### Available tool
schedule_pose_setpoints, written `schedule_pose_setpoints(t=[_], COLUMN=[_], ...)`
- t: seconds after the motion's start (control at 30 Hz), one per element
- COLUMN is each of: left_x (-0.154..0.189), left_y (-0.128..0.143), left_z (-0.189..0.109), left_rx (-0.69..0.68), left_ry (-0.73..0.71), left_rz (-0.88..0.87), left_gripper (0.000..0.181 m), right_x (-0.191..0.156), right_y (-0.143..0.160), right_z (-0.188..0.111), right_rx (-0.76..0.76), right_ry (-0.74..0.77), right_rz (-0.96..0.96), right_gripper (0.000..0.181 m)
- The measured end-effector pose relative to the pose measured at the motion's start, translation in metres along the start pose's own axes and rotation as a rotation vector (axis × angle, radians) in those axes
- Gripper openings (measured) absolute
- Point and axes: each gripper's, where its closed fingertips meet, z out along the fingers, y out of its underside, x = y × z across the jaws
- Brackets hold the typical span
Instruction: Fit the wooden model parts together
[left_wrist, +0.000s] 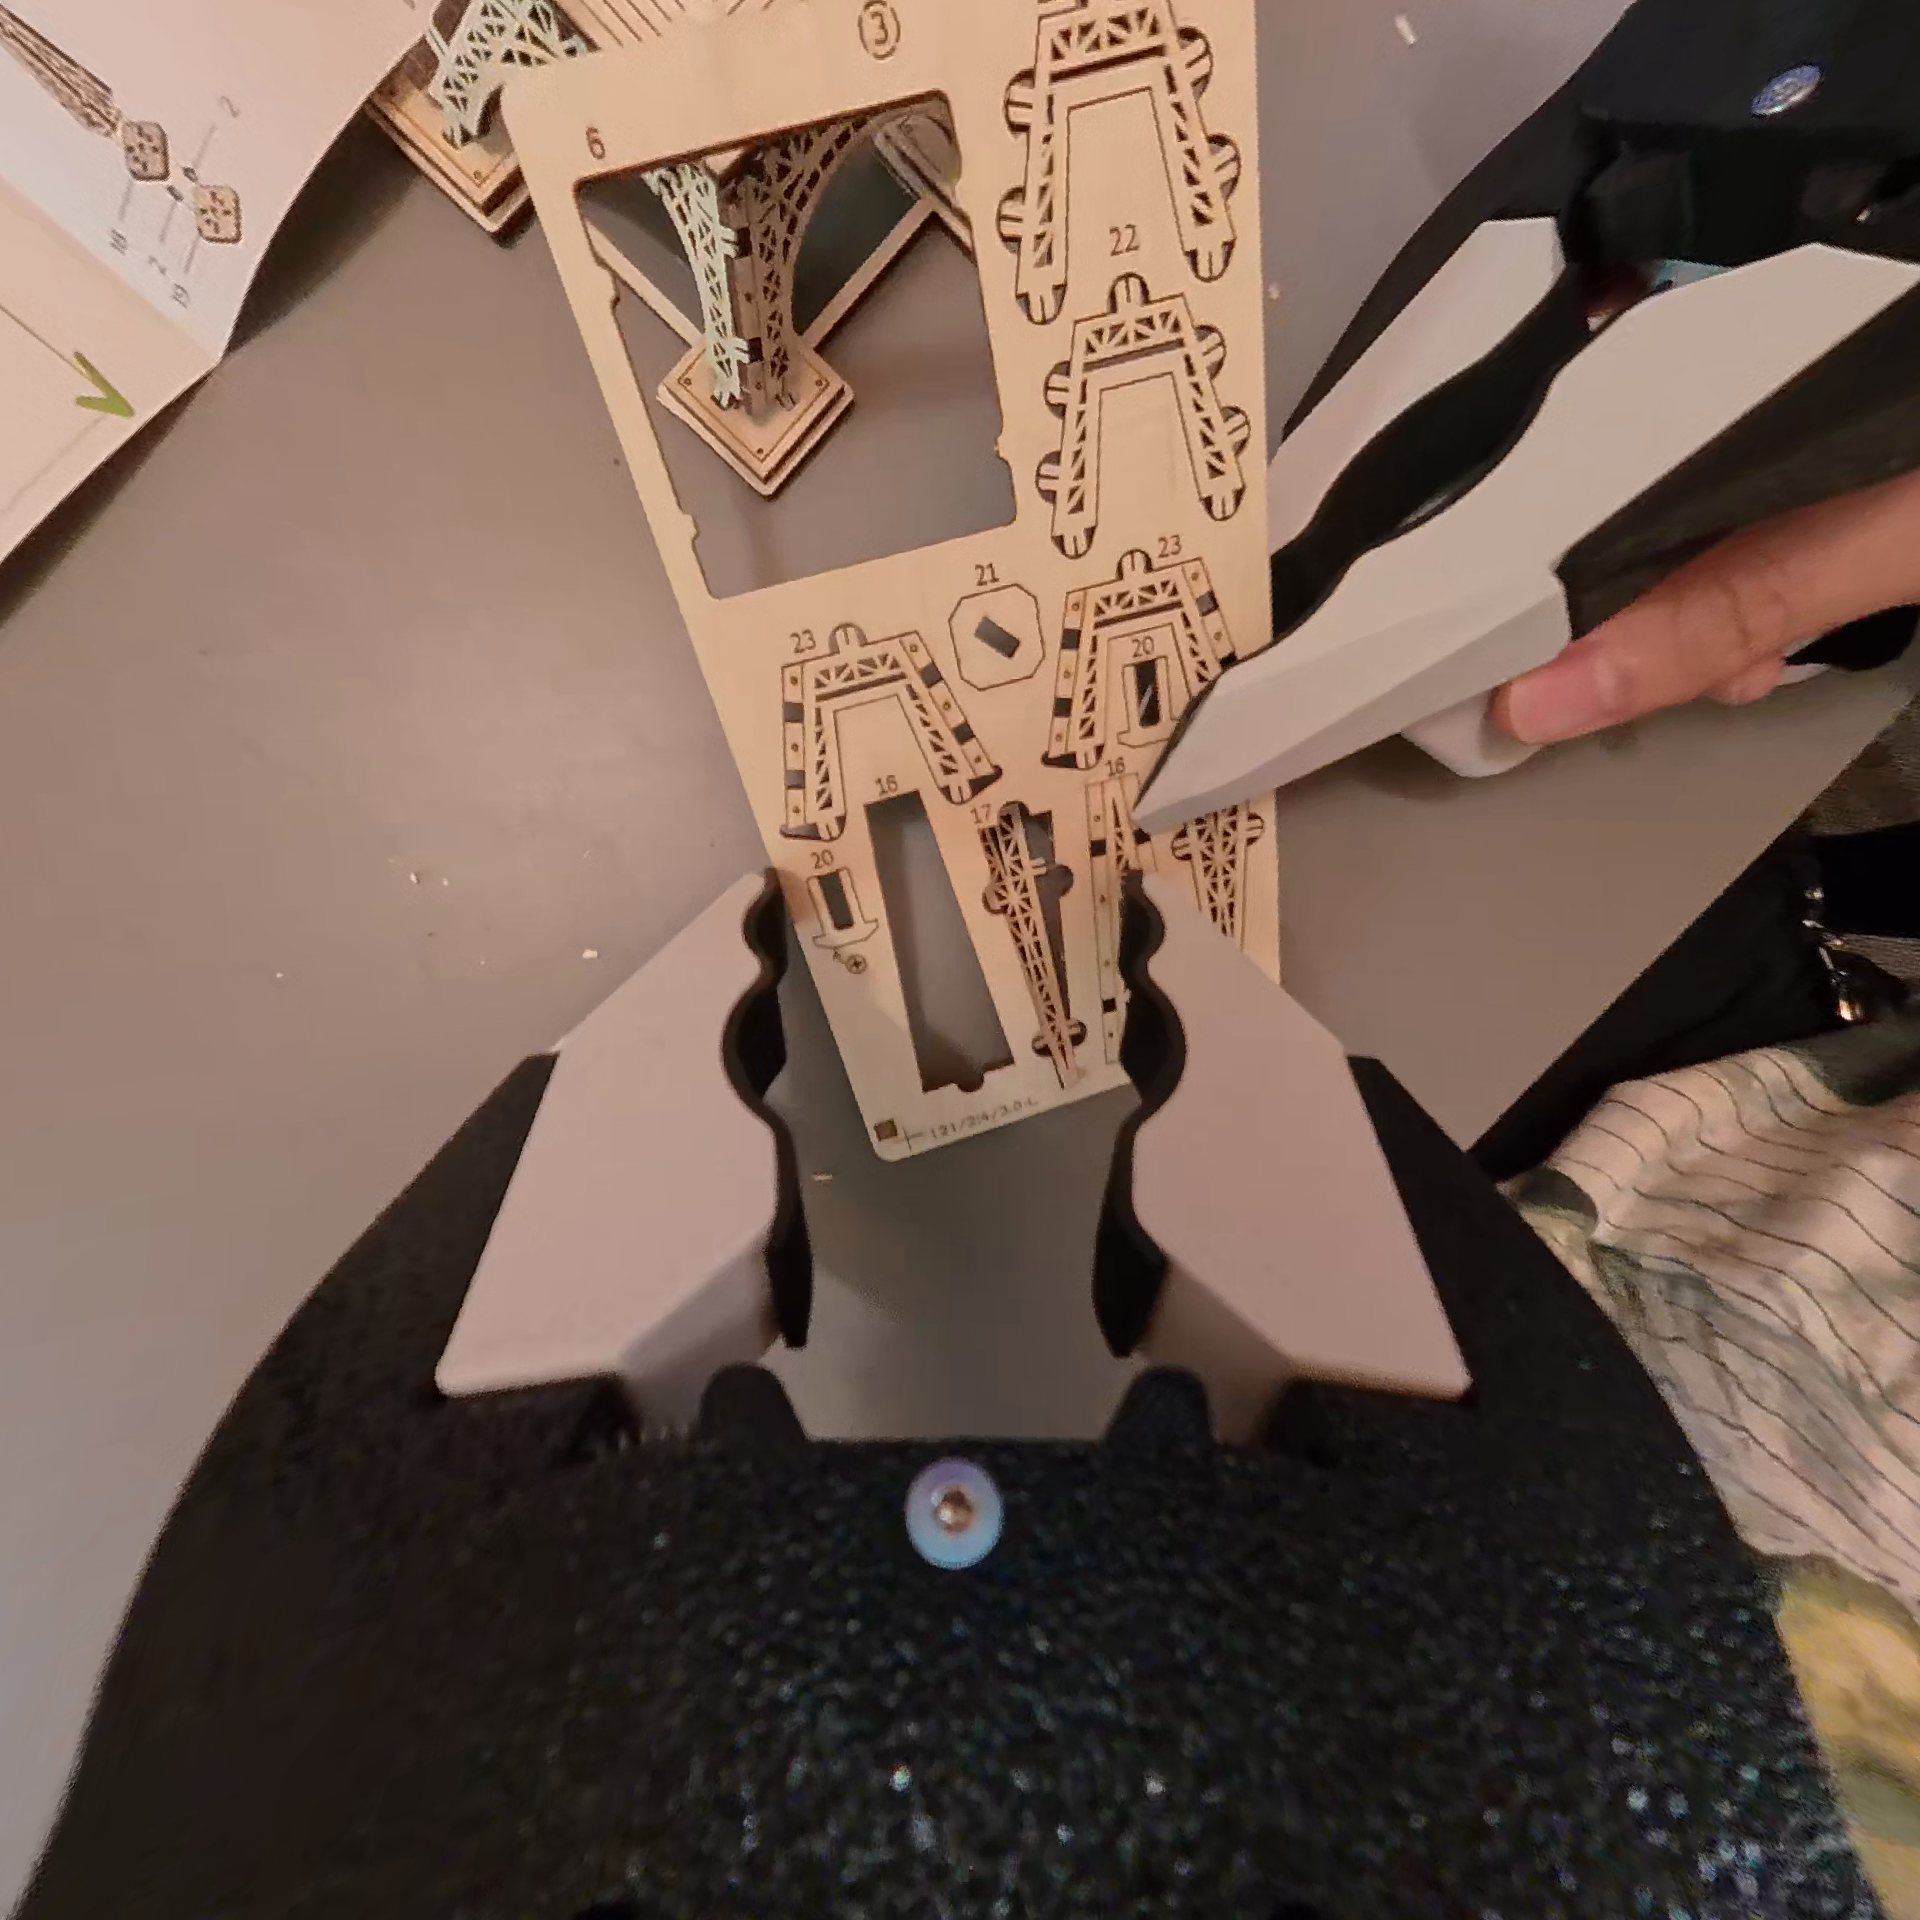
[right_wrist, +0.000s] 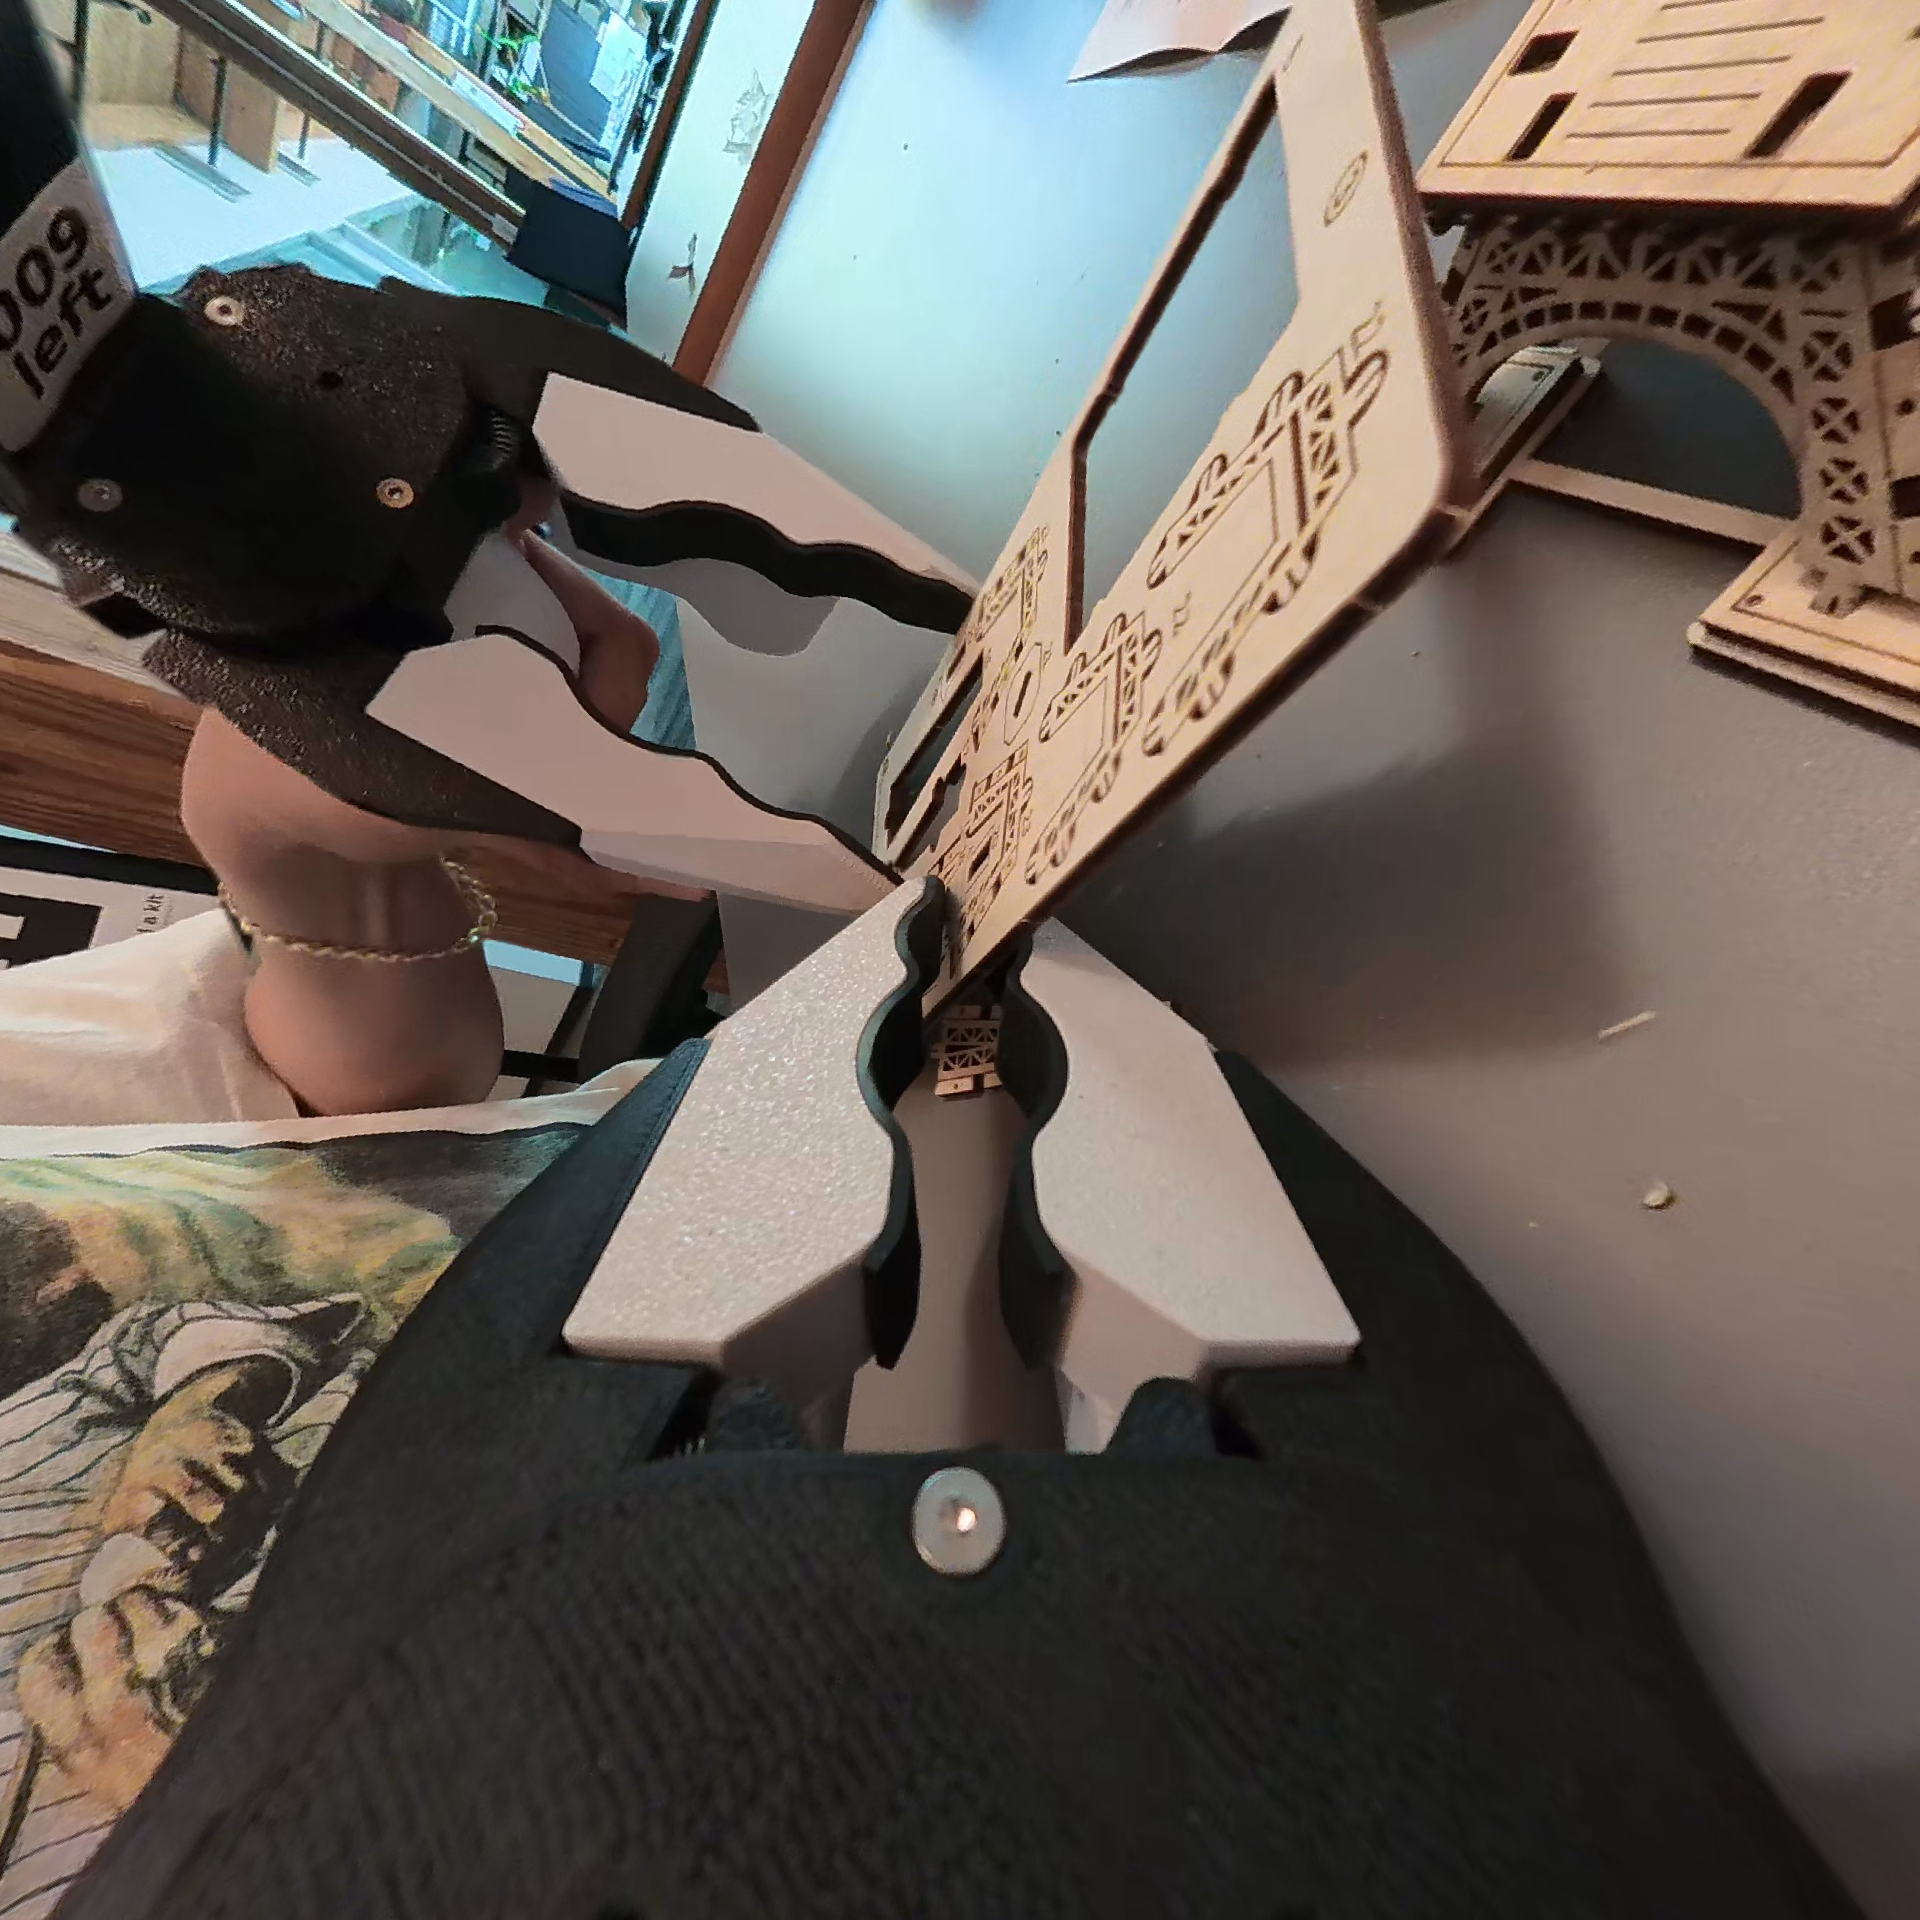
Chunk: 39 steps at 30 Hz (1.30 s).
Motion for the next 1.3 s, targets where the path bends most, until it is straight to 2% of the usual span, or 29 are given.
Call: schedule_pose_setpoints(t=[0.13,0.23,0.5,0.8,0.9,1.0,1.13,1.2,1.3], left_x=[0.001,0.001,-0.002,0.004,0.001,-0.002,-0.003,-0.003,0.001], left_y=[-0.003,-0.008,-0.009,-0.006,-0.008,-0.009,-0.009,-0.009,-0.011], left_z=[-0.004,0.0,-0.001,0.001,0.002,0.002,0.002,0.001,-0.001], left_rx=[0.088,0.168,0.192,0.169,0.181,0.206,0.205,0.2,0.211], left_ry=[0.038,0.146,0.244,0.234,0.21,0.231,0.241,0.25,0.302], left_rz=[0.055,-0.073,-0.153,-0.071,-0.077,-0.085,-0.078,-0.08,-0.109], left_gripper=[0.063,0.066,0.062,0.062,0.064,0.057,0.055,0.055,0.06], right_x=[-0.006,-0.007,-0.009,-0.01,-0.014,-0.016,-0.007,-0.002,-0.007], right_y=[-0.002,-0.002,-0.002,-0.001,-0.004,-0.01,-0.016,-0.017,-0.016], right_z=[-0.002,-0.002,-0.002,-0.001,-0.004,-0.008,-0.01,-0.009,-0.009], right_rx=[0.014,0.017,0.014,0.012,0.031,0.077,0.117,0.113,0.107], right_ry=[-0.052,-0.056,-0.071,-0.076,-0.101,-0.123,-0.072,-0.032,-0.063], right_rz=[-0.016,-0.02,-0.02,-0.025,-0.031,-0.026,-0.01,-0.004,-0.024], right_gripper=[0.004,0.004,0.002,0.003,0.019,0.033,0.019,0.002,0.001])
